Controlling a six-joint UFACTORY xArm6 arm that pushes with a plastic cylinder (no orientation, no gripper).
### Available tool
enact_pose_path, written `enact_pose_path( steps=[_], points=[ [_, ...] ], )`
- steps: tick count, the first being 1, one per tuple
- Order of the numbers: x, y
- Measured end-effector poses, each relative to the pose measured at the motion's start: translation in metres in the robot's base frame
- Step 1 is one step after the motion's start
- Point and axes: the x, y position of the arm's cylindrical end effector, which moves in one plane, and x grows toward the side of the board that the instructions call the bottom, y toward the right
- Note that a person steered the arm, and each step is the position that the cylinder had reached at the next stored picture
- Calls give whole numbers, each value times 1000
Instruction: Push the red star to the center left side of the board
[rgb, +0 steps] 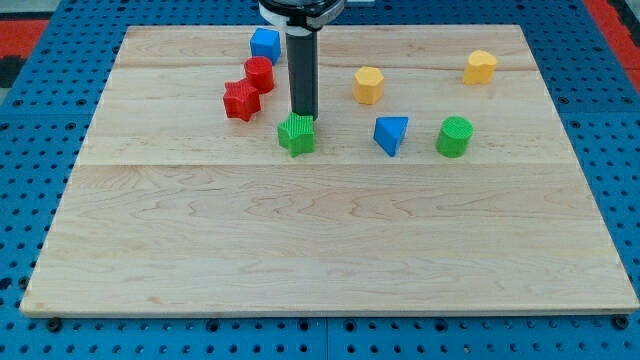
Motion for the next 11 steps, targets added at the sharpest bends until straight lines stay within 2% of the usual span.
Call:
enact_pose_path(
  steps=[2,4,6,7,8,9,10,11],
  points=[
    [-23,14],
    [-39,-16],
    [-67,-137],
    [-73,-178],
    [-71,-129],
    [-50,-36],
    [-20,-2],
    [-20,-80]
  ],
)
